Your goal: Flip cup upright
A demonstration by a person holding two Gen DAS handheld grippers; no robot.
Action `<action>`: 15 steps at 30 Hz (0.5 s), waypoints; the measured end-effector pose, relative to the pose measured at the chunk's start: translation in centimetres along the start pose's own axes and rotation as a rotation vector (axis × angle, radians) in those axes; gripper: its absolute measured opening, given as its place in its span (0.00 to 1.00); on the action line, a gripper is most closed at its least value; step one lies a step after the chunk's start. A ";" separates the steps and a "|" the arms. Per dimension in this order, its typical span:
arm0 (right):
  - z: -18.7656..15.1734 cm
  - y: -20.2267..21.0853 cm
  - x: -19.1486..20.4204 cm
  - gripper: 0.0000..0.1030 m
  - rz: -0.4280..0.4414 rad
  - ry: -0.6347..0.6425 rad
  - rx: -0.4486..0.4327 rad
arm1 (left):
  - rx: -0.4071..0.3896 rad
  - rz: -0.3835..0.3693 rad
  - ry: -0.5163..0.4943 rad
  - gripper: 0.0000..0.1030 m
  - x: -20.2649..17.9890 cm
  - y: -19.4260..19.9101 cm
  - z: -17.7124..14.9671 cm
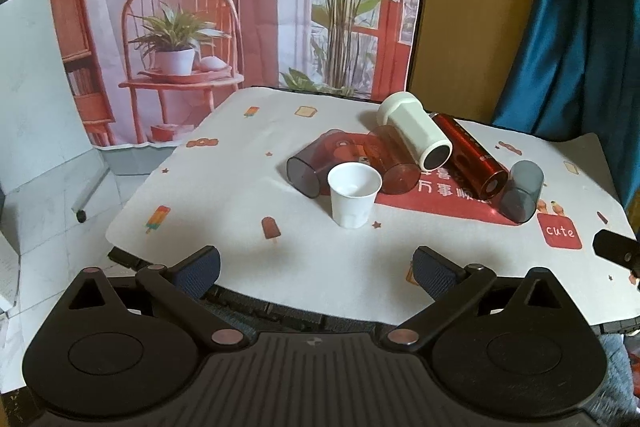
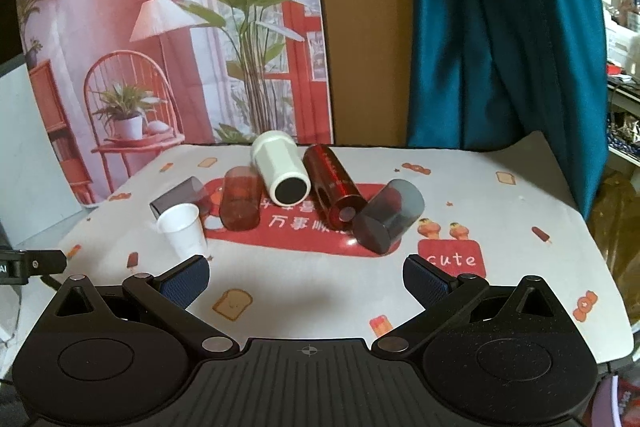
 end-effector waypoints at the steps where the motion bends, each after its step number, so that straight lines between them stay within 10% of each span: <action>1: -0.4 0.1 0.0 1.00 0.000 0.004 -0.008 | 0.000 0.005 -0.003 1.00 -0.1 0.2 -0.2; 15: -1.5 -0.3 -0.2 1.00 0.028 -0.026 0.017 | 0.015 0.049 -0.045 1.00 -0.7 1.1 -1.1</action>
Point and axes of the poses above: each gripper's, at about its wrist camera, not at the fingertips, and y roughly against the way its jaws point, x to its left, z to its top, the point moved 4 cm from there along -y, roughly the way its jaws point, and after that the axes turned 11 degrees about -y, right-handed, at the moved point
